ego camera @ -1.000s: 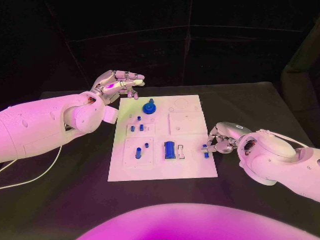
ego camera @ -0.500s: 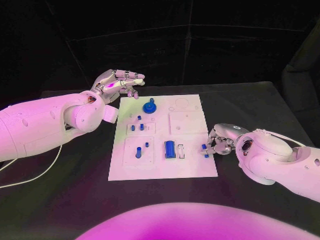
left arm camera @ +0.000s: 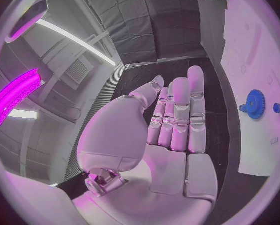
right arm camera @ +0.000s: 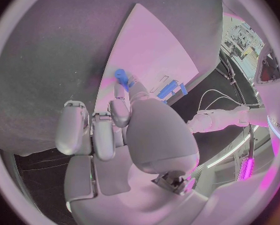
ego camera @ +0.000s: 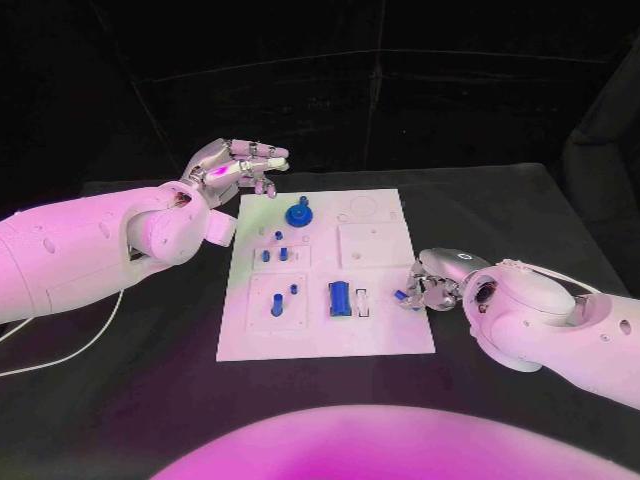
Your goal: Assemble the parts on the task board
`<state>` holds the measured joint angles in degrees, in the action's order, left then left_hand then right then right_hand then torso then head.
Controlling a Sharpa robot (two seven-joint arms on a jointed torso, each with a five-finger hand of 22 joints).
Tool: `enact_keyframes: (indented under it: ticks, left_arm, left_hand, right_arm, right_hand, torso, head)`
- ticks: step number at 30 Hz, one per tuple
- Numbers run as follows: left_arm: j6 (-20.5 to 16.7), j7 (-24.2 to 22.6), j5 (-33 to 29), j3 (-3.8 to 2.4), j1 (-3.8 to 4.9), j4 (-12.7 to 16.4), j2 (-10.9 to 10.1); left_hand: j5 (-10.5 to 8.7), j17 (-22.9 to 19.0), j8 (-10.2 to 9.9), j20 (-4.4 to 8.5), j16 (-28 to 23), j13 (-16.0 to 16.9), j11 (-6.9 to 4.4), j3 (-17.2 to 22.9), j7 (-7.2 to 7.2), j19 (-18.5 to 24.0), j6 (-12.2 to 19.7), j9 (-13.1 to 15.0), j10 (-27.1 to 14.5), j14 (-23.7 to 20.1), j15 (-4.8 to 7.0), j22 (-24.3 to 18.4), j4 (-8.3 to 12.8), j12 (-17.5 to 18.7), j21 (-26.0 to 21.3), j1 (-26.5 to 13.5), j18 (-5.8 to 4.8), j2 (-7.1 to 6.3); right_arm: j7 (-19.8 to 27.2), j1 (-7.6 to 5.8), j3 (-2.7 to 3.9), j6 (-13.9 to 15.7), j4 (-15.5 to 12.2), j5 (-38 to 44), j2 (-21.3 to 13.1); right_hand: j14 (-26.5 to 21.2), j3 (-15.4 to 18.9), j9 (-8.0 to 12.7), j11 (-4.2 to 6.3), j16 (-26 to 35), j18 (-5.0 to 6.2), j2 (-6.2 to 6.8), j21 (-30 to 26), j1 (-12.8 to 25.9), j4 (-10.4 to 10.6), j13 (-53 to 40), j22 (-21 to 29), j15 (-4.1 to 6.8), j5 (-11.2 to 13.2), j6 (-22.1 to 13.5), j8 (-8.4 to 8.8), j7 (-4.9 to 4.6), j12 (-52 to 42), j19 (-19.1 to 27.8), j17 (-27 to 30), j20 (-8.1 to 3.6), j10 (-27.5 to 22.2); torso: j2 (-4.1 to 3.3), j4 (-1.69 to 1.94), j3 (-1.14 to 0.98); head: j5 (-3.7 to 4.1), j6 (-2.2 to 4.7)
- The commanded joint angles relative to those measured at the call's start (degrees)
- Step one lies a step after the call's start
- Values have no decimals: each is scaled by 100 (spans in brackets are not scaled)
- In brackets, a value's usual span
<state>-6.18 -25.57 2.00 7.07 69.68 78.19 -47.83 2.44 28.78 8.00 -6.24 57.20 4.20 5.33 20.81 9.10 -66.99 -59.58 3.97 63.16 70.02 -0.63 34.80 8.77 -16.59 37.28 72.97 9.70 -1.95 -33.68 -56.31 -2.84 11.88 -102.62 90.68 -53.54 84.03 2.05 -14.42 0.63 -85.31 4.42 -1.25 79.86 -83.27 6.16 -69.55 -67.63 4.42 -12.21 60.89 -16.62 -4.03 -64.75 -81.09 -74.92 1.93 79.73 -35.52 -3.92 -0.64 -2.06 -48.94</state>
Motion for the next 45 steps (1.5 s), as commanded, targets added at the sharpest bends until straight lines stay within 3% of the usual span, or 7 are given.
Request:
enact_keyframes:
  ticks: [1, 9, 14, 22, 29, 33, 45]
  left_arm:
    - [71, -36, -19, -5, 8, 11, -7]
    - [74, -34, -19, -5, 8, 19, -13]
    - [74, -31, -19, -5, 8, 21, -16]
    - [73, -28, -19, -5, 8, 26, -17]
    - [77, -26, -19, -5, 8, 29, -15]
    - [79, -22, -19, -5, 9, 28, -14]
    - [101, -8, -19, -5, 9, 32, -10]
  left_hand:
    - [34, -5, 31, -14, -18, -5, 8, -42, 45, 5, 8, -7, -49, -44, 0, -6, 5, -28, -28, 14, 76, 34]
    - [34, -5, 31, -14, -18, -5, 8, -42, 45, 5, 8, -7, -49, -44, 0, -6, 5, -28, -28, 14, 76, 34]
    - [34, -5, 31, -14, -18, -5, 8, -42, 45, 5, 8, -7, -49, -44, 0, -6, 5, -28, -28, 14, 76, 34]
    - [34, -5, 31, -14, -18, -5, 8, -42, 45, 5, 8, -7, -49, -44, 0, -6, 5, -28, -28, 14, 76, 34]
    - [34, -11, 32, -15, -17, -6, 8, -46, 46, 4, 9, -7, -54, -45, -1, -10, 6, -31, -33, 17, 76, 38]
    - [34, -11, 32, -15, -17, -6, 8, -46, 46, 4, 9, -7, -54, -45, -1, -10, 6, -31, -33, 17, 76, 38]
    - [34, -14, 31, -15, -17, -7, 10, -50, 48, 3, 12, -8, -58, -46, -1, -12, 7, -32, -36, 15, 75, 34]
  right_arm:
    - [-167, 72, -60, -200, 35, -8, 4]
    - [-133, 75, -59, 485, -132, -38, -27]
    - [-33, 74, -57, 977, -317, -199, -71]
    - [62, 72, -56, 1409, -495, -440, -49]
    - [20, 72, -55, 1452, -454, -626, 117]
    - [-59, 71, -55, 1237, -383, -764, 226]
    - [-245, 70, -55, 874, -206, -1061, 434]
  right_hand:
    - [401, -234, 22, 9, 22, -22, -55, 2, -10, 71, 8, -7, 6, -251, 8, 67, 11, 42, -17, -505, -9, -6]
    - [422, -649, 51, -9, -20, -30, 143, 29, 363, 310, -77, -64, -8, -471, 6, 204, -13, -55, -45, -596, 2, 70]
    - [430, -1070, 55, -16, -38, -29, 388, 33, 506, 399, -121, -72, -11, -608, 47, 290, -16, -92, -48, -637, 0, 98]
    - [434, -1440, 41, -18, -48, -28, 641, 35, 646, 436, -135, -80, -13, -732, 99, 349, -26, -94, -48, -663, -1, 111]
    - [437, -1578, 26, -15, -53, -29, 757, 40, 728, 449, -137, -92, -10, -768, 144, 361, -21, -91, -52, -677, -4, 120]
    - [442, -1610, 13, -14, -65, -35, 837, 52, 845, 489, -166, -118, -10, -790, 178, 365, -18, -127, -64, -703, -2, 148]
    - [506, -1372, -41, 14, -231, -91, 911, 210, 1367, 698, -570, -431, 9, -1428, 333, 384, 23, -648, -206, -1021, -16, 405]
  torso:
    - [1, -1, -2]
    - [4, -3, -4]
    - [3, 4, -1]
    - [-9, 0, -3]
    - [-11, 7, -2]
    - [-6, 11, -1]
    - [-4, -6, -3]
  head:
    - [-9, 1]
    - [-30, 7]
    - [-34, 9]
    - [-54, -1]
    - [-63, -14]
    - [-72, -30]
    - [-101, -47]
